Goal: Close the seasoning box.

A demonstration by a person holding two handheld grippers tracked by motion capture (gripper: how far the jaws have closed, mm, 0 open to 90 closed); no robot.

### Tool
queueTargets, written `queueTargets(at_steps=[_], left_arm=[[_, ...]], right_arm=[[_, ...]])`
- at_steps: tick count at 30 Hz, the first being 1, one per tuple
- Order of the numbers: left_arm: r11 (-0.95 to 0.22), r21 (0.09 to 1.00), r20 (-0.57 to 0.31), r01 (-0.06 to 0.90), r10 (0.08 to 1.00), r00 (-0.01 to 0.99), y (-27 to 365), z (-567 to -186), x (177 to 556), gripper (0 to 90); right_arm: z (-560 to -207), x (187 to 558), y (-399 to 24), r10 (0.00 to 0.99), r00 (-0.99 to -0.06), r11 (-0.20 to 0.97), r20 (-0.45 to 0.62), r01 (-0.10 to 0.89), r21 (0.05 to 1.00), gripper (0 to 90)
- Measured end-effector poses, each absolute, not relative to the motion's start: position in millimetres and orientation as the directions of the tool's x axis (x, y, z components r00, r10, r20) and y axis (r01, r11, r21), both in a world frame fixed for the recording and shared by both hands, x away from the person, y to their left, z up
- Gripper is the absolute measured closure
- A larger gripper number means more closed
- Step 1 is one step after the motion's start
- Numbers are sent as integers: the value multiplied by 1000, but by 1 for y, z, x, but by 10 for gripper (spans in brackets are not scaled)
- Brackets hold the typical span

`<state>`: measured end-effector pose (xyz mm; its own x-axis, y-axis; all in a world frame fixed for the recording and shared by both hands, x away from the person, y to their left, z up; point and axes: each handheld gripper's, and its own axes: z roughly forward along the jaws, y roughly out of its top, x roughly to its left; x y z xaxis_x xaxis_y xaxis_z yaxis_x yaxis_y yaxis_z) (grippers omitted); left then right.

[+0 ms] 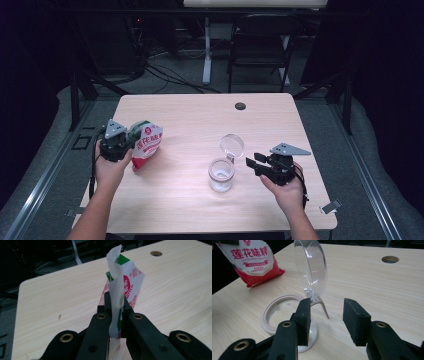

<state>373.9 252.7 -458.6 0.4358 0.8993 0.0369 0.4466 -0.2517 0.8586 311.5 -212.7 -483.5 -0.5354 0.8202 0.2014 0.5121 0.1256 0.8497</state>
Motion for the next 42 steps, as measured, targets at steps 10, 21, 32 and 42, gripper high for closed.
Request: queueTargets(at_steps=[10, 21, 32, 42], left_arm=[[-227, 865, 25, 448, 911, 411, 260, -433, 389, 900], [-241, 868, 6, 433, 878, 478, 243, -420, 380, 900], [-298, 860, -8, 413, 803, 596, 200, -417, 371, 900], [-342, 860, -14, 379, 726, 687, 165, -420, 359, 900]], right_arm=[[-483, 312, -218, 824, -526, 106, 209, 506, 856, 581], [-484, 312, -218, 823, -529, 109, 207, 504, 857, 581], [-484, 312, -218, 822, -530, 109, 207, 504, 857, 582], [-483, 312, -218, 822, -531, 111, 205, 502, 857, 582]])
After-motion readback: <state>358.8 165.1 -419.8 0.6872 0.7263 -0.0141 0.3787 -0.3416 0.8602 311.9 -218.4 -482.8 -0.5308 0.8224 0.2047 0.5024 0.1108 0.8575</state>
